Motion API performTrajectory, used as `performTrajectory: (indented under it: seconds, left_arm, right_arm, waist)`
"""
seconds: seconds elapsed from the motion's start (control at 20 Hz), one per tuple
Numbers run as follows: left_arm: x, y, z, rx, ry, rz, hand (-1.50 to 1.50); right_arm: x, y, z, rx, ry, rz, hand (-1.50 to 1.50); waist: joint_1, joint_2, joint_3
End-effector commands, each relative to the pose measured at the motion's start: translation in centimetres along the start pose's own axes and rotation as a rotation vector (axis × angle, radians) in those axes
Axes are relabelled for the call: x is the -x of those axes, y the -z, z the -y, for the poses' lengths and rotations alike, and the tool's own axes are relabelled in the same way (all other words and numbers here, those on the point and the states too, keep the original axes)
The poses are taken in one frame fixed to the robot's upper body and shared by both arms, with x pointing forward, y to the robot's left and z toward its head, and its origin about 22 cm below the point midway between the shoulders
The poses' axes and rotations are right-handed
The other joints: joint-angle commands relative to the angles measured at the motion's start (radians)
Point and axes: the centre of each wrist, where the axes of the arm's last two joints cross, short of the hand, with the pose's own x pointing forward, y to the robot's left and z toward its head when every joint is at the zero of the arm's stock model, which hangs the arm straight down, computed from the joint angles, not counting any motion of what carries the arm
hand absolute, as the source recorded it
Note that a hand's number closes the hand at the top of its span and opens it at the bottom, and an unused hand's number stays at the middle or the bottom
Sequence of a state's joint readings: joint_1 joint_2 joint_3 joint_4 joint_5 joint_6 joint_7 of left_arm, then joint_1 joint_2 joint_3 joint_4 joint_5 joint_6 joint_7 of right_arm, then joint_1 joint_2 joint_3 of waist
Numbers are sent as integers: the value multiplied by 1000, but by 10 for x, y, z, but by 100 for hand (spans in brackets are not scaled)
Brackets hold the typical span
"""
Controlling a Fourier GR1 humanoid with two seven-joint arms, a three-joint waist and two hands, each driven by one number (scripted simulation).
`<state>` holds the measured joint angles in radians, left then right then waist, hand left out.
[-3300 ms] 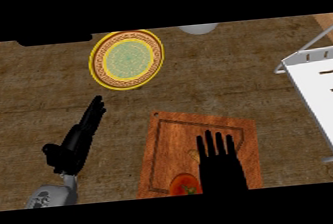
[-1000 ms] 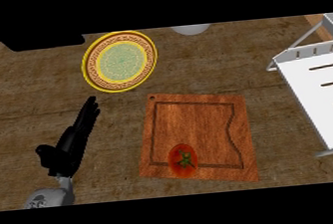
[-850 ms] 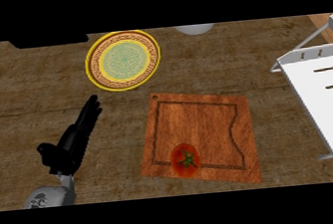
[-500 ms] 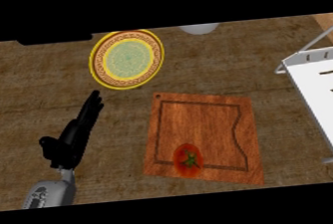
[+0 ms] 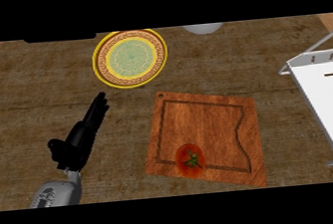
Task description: Pick the croissant from the cutting board and place it in the tiered basket
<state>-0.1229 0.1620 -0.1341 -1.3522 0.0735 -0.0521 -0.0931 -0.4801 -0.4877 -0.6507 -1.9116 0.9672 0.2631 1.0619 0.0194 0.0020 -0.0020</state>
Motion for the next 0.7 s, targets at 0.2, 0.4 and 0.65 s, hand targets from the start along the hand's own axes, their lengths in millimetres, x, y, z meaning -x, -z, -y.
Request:
performTrajectory:
  seconds: [0.2, 0.4, 0.65]
  left_arm:
    - [-8, 5, 2, -5, 7, 0, 0]
    - [10, 2, -1, 5, -18, -13, 0]
    - [9, -1, -5, -12, 9, 4, 0]
  right_arm:
    - [-51, 44, -40, -100, -35, -104, 150]
    - [-51, 66, -60, -129, -27, -95, 150]
    - [-52, 68, -92, -187, 74, -109, 150]
  waist:
    - [0, 2, 2]
    - [-7, 1, 2]
    - [-6, 1, 2]
